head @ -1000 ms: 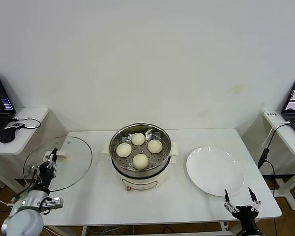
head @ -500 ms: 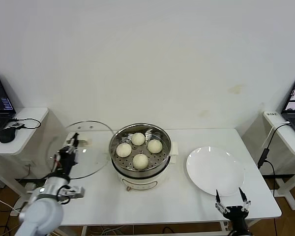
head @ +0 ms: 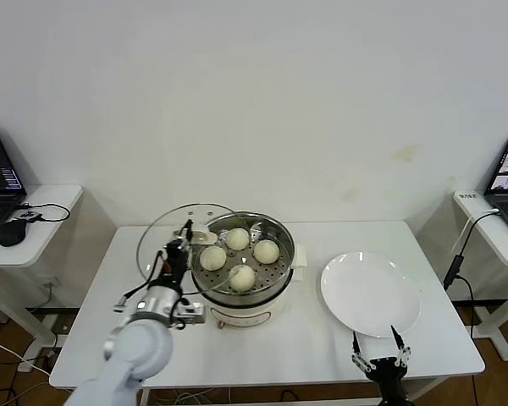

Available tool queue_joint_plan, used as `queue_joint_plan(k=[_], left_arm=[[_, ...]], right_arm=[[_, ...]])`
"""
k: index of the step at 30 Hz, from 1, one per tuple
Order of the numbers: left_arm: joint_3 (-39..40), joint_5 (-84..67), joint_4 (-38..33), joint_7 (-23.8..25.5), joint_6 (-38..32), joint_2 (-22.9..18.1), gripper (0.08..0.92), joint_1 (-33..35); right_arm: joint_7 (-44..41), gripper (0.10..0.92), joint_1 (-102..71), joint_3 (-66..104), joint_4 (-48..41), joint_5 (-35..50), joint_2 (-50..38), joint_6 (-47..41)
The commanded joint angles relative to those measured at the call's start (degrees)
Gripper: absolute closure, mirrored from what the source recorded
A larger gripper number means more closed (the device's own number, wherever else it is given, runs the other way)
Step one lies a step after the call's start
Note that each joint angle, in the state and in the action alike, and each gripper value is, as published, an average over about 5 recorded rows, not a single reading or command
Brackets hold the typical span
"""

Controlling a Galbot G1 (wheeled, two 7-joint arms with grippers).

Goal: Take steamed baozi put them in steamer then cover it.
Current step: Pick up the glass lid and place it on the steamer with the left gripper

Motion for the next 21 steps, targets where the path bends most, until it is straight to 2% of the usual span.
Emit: queue_joint_plan(k=[1, 14, 21], left_arm=[[7.7, 12.7, 4.9, 6.2, 3.1, -12.7, 0.877, -6.4], [7.0, 16.5, 10.6, 6.3, 3.1, -20.2, 0.877, -6.7], [7.2, 17.6, 13.1, 6.0, 3.0, -21.9, 0.877, -7.1]], right_arm=[[0.6, 0.203, -0.1, -1.3, -0.9, -3.7, 0.3, 0.8], [0.7, 0.203, -0.2, -1.6, -2.2, -4.2, 0.3, 1.6], [0.7, 0.202, -0.1, -1.5, -2.7, -4.1, 0.3, 1.7]])
